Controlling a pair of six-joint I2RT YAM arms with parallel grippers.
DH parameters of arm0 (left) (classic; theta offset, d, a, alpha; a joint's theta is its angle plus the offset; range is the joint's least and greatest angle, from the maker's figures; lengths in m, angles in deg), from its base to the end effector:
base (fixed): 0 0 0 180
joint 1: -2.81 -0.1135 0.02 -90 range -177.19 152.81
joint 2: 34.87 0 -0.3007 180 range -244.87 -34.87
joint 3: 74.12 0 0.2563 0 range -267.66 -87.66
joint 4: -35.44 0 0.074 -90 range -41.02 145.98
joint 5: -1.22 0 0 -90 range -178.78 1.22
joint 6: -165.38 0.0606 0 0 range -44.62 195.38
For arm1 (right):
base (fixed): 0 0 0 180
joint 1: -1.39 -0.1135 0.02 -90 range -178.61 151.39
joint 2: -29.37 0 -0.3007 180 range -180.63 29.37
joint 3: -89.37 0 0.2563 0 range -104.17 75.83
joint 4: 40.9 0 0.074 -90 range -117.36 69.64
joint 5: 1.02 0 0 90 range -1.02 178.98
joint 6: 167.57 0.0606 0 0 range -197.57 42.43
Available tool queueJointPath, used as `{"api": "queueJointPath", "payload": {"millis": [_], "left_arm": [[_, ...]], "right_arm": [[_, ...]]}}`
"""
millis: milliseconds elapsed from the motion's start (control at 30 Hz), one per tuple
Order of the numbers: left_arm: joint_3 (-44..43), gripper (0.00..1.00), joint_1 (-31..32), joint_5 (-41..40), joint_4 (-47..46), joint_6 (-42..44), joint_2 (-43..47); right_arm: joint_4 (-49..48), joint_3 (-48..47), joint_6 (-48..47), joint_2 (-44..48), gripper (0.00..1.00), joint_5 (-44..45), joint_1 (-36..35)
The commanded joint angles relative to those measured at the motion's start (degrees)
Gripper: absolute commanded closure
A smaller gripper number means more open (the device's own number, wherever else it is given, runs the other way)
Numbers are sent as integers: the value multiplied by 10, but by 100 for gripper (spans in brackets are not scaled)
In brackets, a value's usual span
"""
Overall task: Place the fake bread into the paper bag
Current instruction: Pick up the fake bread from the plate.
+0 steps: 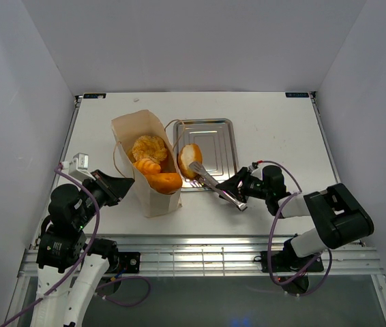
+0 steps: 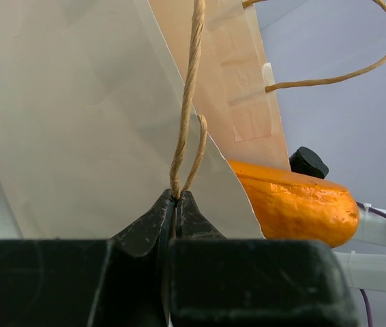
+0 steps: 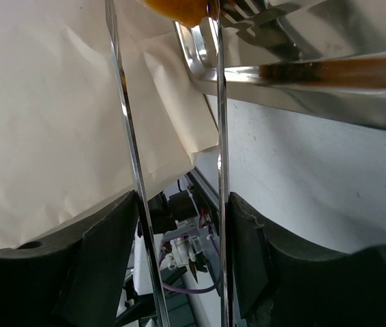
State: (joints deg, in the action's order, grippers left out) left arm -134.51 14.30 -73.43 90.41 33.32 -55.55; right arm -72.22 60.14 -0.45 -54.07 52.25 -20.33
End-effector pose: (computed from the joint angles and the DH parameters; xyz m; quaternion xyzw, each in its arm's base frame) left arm 0.0591 -0.0284 0.3486 -0.1294 0.7811 -0.3657 0.4892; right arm 0.2174 0.1256 0.1567 0.2135 0.7812 0.5692 0.1418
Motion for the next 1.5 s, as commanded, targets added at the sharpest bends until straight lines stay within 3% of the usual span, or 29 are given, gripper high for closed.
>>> {"api": "queueJointPath", "payload": {"millis": [0, 367, 733, 933, 1167, 1367, 1467], "left_arm": [[0, 100, 3, -3, 11, 8, -4], [-7, 100, 4, -8, 17, 11, -5], [-6, 100, 3, -7, 15, 10, -8], [-2, 100, 3, -5, 15, 8, -2], [-2, 100, 4, -5, 15, 7, -2], [-1, 100, 3, -4, 16, 6, -1], [-2, 100, 3, -3, 16, 6, 0]], "right_arm": [[-55, -22, -18, -20, 40, -11, 4], [-202, -2, -6, -108, 40, -19, 4], [-176, -34, -77, -109, 45, -9, 2], [-146, -45, -138, -95, 56, 7, 3], [-182, -32, -147, -67, 81, 3, 3], [-194, -28, -145, -30, 92, 3, 3], [-194, -29, -141, -17, 92, 3, 3]]}}
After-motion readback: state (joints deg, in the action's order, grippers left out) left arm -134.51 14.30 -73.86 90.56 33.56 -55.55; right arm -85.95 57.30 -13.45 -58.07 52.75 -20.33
